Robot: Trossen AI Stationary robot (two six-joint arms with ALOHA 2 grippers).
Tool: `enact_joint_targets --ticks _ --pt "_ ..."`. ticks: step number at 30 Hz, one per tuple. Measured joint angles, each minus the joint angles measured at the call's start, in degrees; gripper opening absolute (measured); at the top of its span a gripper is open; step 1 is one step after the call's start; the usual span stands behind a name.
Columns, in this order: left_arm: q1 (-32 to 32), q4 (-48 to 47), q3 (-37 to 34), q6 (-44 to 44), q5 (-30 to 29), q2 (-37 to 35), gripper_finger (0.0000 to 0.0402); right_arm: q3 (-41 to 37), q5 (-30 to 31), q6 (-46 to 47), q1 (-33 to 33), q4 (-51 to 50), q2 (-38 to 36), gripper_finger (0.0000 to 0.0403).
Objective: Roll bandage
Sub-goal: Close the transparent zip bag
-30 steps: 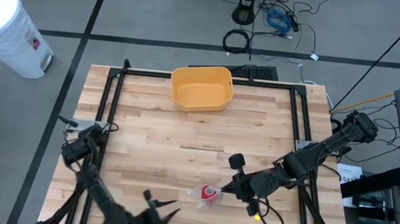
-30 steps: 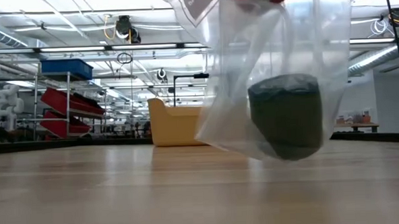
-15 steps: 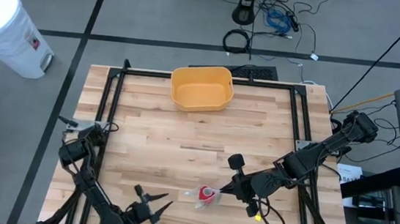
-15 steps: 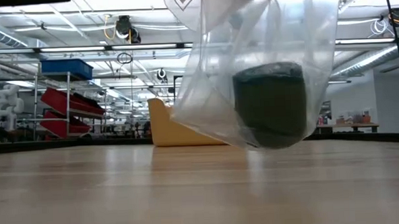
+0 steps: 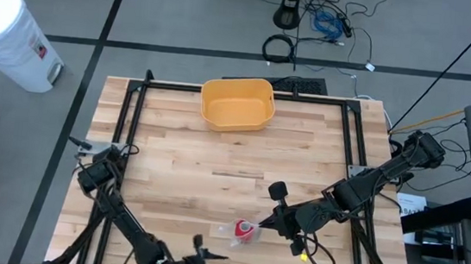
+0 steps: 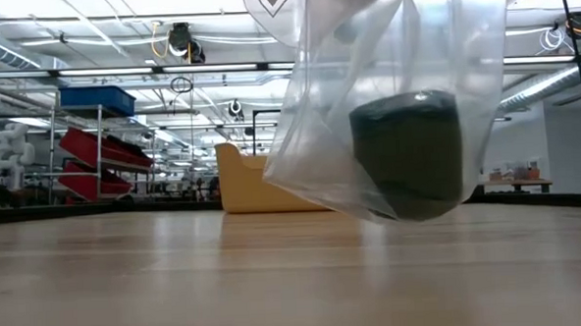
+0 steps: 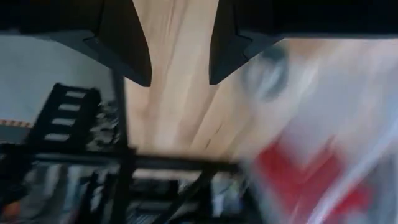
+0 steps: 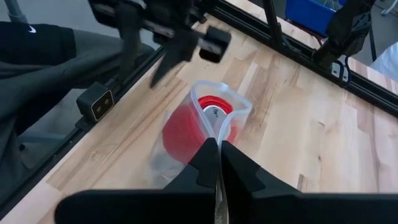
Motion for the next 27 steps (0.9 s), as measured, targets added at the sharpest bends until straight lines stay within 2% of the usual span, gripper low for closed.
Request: enact_joint_targets --ticks 3,7,9,11,15,16,18,19,23,27 --pt "0.69 11.58 0.0 16.24 2.66 0.01 0.0167 0.0 -0.02 0.02 0.02 -0.1 0.0 0.0" --pt "0.66 30.58 0.0 38.17 13.95 0.03 0.0167 0.0 0.13 -0.31 -0.04 -0.53 0.0 0.0" --pt "0.74 36.62 0.04 44.1 13.69 -0.02 0.0167 0.0 0.18 -0.68 -0.04 -0.5 0.0 0.0" --pt "0.97 36.7 0.04 49.42 8.18 -0.76 0.0167 0.0 0.19 -0.6 -0.04 -0.36 0.0 0.0" --pt "0.13 30.86 -0.58 56.65 -11.16 -2.57 0.0167 0.0 0.14 0.22 0.5 -0.52 0.0 0.0" --pt "-0.47 30.49 -1.54 57.89 -14.16 -3.3 0.0167 0.0 0.02 0.17 0.57 -0.69 0.0 0.0" --pt "-1.36 31.16 -5.72 57.22 -14.09 -6.02 0.0167 0.0 -0.04 -0.25 0.79 -0.83 0.0 0.0" --pt "-1.51 32.3 -8.18 55.14 -11.8 -7.64 0.0167 0.0 -0.05 -0.52 0.81 -0.83 0.0 0.0" --pt "1.56 39.76 -18.56 44.78 5.26 -13.11 0.0167 0.0 -0.02 -0.81 0.74 -0.83 0.0 0.0" --pt "4.74 42.69 -27.2 43.0 8.12 -16.45 0.0166 0.0 -0.02 -0.81 0.74 -0.42 0.0 0.0"
